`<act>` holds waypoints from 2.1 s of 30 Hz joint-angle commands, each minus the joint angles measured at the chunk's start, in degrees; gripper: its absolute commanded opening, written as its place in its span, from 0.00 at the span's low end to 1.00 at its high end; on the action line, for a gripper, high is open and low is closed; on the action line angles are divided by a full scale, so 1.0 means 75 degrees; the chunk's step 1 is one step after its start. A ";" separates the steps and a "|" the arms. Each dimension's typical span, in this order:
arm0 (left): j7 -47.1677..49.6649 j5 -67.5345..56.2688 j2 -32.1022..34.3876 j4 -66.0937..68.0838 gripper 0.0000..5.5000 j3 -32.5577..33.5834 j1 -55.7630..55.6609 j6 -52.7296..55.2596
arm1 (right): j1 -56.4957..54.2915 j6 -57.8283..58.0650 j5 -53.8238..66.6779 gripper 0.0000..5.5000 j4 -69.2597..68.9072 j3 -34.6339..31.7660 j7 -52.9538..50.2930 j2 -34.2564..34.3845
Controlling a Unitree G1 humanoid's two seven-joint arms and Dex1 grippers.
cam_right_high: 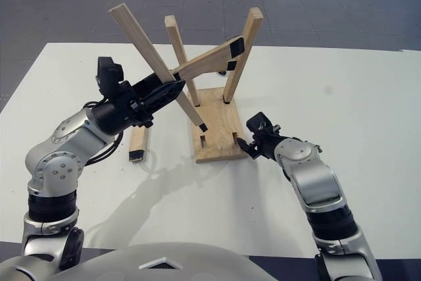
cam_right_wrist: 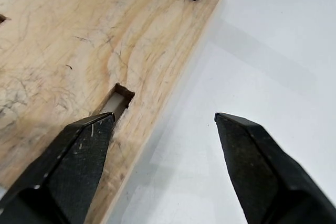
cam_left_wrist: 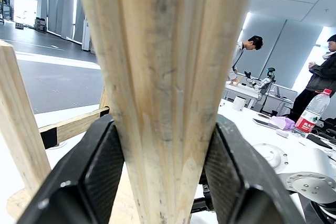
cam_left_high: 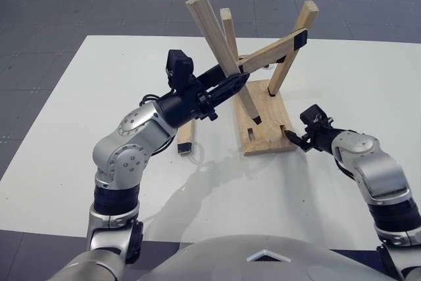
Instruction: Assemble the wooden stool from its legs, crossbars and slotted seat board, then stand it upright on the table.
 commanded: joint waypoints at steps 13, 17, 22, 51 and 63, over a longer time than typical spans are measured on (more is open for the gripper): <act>-0.0232 0.0243 0.0449 -0.0209 0.38 0.0165 0.0252 0.0058 | -0.0207 -0.1638 -0.0470 0.64 0.1482 0.1216 0.2466 -0.1892; -0.0262 0.0482 0.0263 -0.0413 0.38 -0.0187 0.0596 -0.0157 | -0.0318 -0.1719 -0.0486 0.64 0.1556 0.1187 0.2392 -0.1667; -0.0563 0.0820 -0.0141 -0.0374 0.38 -0.0826 0.1235 -0.0583 | -0.0234 -0.1718 -0.0487 0.64 0.1507 0.1155 0.2310 -0.1593; -0.3328 0.2441 -0.0295 0.2296 0.38 -0.1670 0.1817 -0.2851 | -0.0103 -0.1476 -0.0406 0.64 0.1080 0.1049 0.2321 -0.1561; -0.3969 0.2881 0.0648 0.2710 0.38 -0.1285 0.1014 -0.3074 | 0.0083 -0.1375 -0.0398 0.64 0.0973 0.1010 0.2133 -0.1410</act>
